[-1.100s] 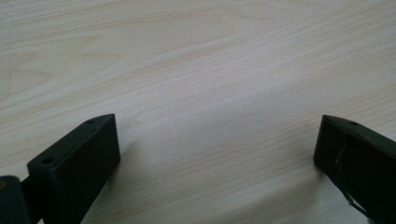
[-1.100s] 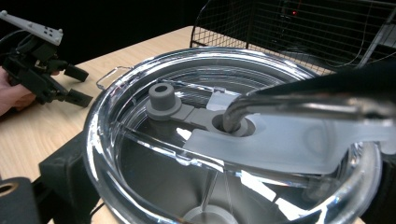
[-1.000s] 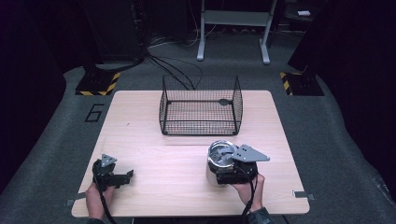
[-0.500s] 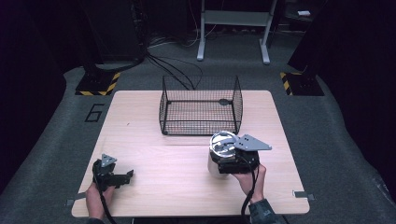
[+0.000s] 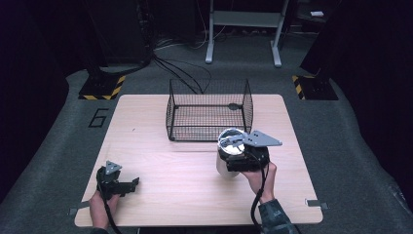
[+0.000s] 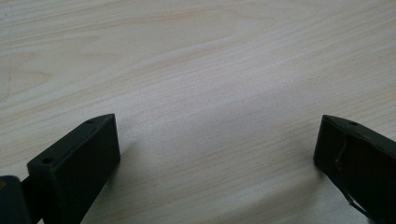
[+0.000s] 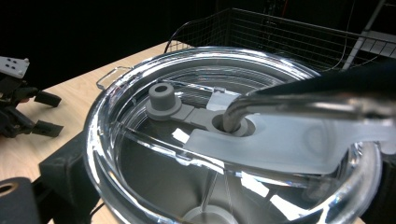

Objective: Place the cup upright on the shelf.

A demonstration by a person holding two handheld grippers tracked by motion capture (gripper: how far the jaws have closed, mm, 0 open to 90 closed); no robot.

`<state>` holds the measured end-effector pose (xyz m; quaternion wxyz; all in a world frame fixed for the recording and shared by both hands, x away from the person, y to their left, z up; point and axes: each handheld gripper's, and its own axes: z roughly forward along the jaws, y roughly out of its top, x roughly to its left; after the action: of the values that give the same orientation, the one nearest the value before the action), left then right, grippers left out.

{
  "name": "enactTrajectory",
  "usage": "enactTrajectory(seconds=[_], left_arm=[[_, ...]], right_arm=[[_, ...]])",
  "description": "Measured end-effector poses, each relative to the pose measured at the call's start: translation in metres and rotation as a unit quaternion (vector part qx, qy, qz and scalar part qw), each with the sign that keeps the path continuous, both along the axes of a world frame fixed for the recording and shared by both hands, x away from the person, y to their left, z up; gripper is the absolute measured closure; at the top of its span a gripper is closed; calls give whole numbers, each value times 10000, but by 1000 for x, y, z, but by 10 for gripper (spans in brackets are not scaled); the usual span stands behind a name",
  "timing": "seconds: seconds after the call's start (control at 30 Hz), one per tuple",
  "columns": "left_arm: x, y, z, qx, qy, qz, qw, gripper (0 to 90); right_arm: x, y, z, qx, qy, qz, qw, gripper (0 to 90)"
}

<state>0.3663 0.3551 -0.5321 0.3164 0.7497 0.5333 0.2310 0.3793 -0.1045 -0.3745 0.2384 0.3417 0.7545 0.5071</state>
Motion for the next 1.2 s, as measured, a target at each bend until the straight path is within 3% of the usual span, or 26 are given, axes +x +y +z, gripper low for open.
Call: enactTrajectory(seconds=[0.7,1.2], left_arm=[[0,0,0,-2,-2,1,10000,4],[0,0,0,2,0,-2,10000,4]], right_arm=[[24,-1,22,92,-11,-89,9999,36],[41,2,49,114,-150,-92,9998,36]])
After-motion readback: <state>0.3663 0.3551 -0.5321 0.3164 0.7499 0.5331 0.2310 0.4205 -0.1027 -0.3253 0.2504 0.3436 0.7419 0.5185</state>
